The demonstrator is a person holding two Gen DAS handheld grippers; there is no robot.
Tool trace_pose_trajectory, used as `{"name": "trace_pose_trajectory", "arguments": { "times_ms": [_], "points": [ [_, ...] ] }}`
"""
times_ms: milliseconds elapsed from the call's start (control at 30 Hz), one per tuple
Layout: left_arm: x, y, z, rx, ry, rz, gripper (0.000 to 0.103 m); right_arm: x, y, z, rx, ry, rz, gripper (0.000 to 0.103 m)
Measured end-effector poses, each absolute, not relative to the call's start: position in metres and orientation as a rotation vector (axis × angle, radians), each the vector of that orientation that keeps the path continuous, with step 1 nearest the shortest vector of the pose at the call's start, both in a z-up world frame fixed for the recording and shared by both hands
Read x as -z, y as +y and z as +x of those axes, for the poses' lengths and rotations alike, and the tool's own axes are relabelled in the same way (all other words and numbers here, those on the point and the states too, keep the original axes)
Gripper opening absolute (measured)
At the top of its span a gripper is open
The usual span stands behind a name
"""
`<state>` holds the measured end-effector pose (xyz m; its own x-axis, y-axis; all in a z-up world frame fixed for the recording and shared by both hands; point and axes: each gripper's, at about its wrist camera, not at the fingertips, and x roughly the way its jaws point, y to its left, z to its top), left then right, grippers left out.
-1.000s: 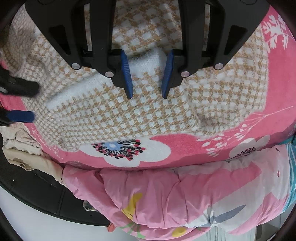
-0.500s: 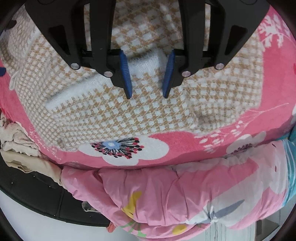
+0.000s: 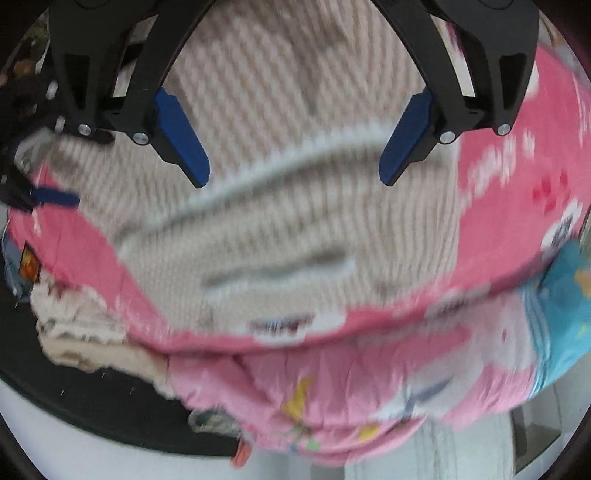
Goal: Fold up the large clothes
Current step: 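Withdraw both open tools above the folded coat, then move the left tool to the coat's white-trimmed side edge and grasp it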
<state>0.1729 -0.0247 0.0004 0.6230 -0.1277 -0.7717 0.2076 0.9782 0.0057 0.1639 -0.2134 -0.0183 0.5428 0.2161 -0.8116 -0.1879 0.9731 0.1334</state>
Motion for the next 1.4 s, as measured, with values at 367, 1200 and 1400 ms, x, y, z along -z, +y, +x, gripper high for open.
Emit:
{"name": "trace_pose_trajectory", "arguments": {
  "times_ms": [367, 1200, 1400],
  "points": [
    [0.064, 0.002, 0.155, 0.114, 0.973, -0.018, 0.097, 0.07, -0.216, 0.164, -0.196, 0.995, 0.026, 0.097],
    [0.064, -0.001, 0.143, 0.095, 0.945, -0.055, 0.097, 0.055, -0.215, 0.146, -0.166, 0.948, 0.027, 0.097],
    [0.063, -0.004, 0.14, 0.095, 0.932, -0.057, 0.097, 0.033, -0.209, 0.145, -0.201, 0.84, 0.028, 0.097]
  ]
}}
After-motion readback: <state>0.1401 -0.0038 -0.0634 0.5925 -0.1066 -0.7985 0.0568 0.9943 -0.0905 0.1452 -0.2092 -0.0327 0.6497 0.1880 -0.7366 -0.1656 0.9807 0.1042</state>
